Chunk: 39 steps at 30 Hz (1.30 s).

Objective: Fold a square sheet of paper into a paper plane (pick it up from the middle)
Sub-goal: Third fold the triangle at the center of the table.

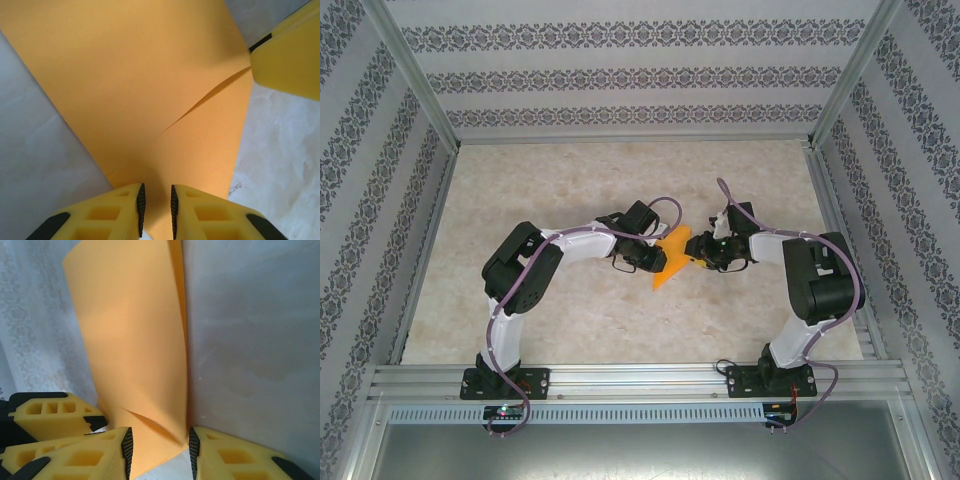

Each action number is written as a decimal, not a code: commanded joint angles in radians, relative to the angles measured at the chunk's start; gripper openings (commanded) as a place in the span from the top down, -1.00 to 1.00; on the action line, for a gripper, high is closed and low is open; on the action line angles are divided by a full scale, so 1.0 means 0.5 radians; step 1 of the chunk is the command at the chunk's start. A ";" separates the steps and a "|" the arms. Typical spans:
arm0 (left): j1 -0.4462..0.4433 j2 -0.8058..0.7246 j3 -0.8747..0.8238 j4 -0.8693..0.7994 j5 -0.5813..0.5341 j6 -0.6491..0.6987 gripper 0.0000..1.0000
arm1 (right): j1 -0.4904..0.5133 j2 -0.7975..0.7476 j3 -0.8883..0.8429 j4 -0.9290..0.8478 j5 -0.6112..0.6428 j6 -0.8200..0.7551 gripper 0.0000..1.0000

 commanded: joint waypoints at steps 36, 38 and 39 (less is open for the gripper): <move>0.045 0.036 0.003 -0.069 0.144 0.018 0.58 | 0.063 -0.268 -0.200 0.248 -0.206 0.316 0.25; 0.048 0.031 -0.003 -0.070 0.142 0.020 0.58 | 0.067 -0.286 -0.177 0.166 -0.155 0.276 0.24; 0.048 0.030 -0.006 -0.069 0.142 0.018 0.58 | 0.072 -0.295 -0.170 0.147 -0.143 0.268 0.23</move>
